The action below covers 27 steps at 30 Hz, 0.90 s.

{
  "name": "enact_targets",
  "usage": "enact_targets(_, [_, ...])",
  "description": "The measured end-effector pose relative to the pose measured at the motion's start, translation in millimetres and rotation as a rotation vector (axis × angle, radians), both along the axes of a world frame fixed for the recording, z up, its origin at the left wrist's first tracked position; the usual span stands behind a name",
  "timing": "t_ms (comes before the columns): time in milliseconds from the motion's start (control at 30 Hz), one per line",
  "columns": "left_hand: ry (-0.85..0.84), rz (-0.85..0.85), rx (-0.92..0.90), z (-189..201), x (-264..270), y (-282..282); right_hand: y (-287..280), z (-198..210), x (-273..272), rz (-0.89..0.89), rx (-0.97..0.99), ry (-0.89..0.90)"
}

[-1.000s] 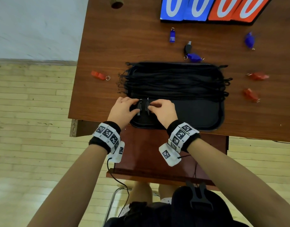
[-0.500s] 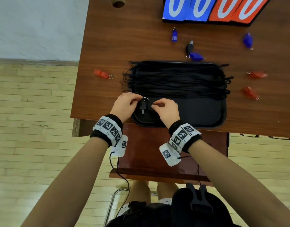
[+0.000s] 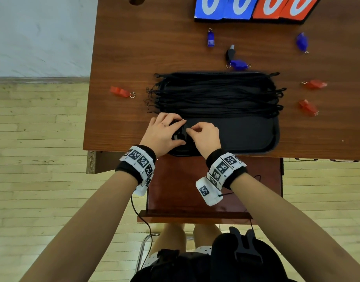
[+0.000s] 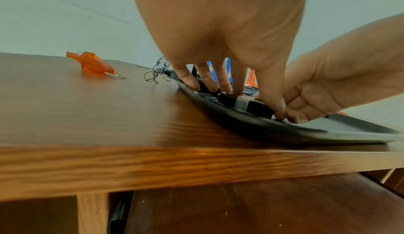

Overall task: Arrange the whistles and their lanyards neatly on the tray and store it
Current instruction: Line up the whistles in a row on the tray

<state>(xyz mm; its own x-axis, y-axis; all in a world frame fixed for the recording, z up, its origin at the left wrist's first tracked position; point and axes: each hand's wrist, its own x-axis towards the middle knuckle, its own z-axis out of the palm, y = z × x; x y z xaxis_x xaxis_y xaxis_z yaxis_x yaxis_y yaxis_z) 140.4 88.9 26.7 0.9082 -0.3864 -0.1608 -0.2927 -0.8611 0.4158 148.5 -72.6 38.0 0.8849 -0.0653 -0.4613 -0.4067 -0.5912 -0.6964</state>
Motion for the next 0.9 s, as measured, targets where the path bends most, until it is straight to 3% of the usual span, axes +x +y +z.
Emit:
enact_targets(600, [0.014, 0.059, -0.012, 2.4, -1.1, -1.3, -7.1, 4.0, 0.6, 0.076, 0.05, 0.026])
enact_targets(900, [0.013, 0.023, -0.016, 45.2, 22.2, -18.8, -29.4, 34.6, 7.8, 0.033, 0.032, -0.025])
